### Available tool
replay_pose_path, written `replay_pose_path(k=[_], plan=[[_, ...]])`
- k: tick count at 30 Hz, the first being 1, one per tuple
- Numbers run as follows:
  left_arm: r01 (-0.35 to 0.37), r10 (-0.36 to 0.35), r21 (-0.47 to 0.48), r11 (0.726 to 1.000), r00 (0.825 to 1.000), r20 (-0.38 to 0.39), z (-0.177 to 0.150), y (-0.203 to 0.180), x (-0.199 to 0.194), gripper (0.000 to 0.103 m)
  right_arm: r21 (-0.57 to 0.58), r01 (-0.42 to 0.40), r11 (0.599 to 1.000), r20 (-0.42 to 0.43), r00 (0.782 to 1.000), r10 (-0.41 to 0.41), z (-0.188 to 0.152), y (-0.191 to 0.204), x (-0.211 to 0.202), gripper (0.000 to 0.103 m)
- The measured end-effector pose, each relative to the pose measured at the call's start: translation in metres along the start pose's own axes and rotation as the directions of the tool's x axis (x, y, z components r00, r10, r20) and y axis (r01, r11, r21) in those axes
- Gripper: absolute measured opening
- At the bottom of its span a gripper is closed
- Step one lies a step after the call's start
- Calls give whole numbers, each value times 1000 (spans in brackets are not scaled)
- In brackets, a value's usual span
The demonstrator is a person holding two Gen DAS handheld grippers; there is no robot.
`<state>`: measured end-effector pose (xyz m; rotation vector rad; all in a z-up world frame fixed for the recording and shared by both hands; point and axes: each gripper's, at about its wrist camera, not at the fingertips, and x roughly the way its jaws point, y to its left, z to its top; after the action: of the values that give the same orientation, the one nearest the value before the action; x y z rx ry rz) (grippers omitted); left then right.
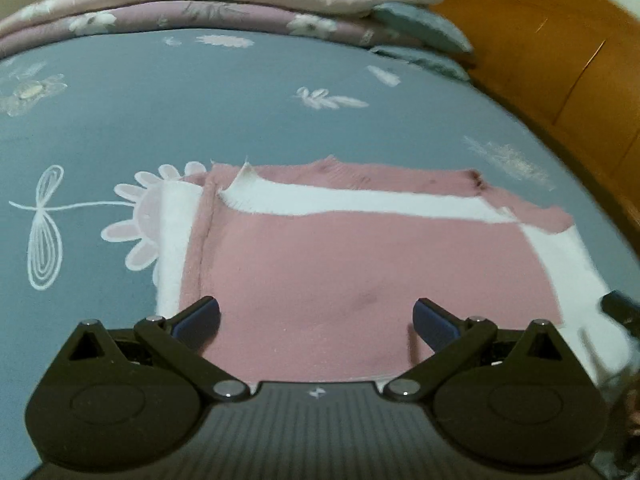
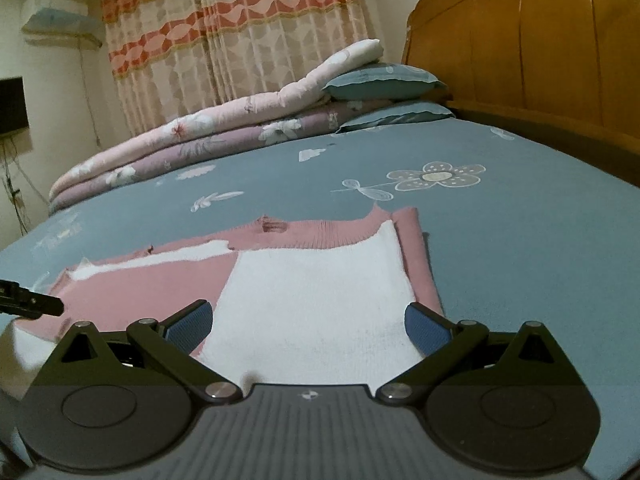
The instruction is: Fold clothes
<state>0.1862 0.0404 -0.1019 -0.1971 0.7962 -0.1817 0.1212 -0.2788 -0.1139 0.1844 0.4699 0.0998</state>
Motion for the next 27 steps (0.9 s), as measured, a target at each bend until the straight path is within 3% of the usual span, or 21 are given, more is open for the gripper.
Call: replay_pose_path(k=[5,9,17,22,27], plan=[[17,-19,37,999,998,53,28,-1,-3,102,-48,5,999,-29,1000,-6,-3,7,5,103],[48,-49,18,999,998,47,47,9,16,102,-102,30,994,-53,998,-35,-7,16,9,103],[20,-21,58,998,1000,7,45,18,41,102,-229,90,969,-103,988,-116,-15,35,20,103],[40,-44,77,996,998,53,51,13,25,102,-237,100,966,-117,985,-130,-16,37,21,103],[37,-46,102,994,995,90,52,10,13,102,-255,86,963,-219,965,-144,9,53,22,103]])
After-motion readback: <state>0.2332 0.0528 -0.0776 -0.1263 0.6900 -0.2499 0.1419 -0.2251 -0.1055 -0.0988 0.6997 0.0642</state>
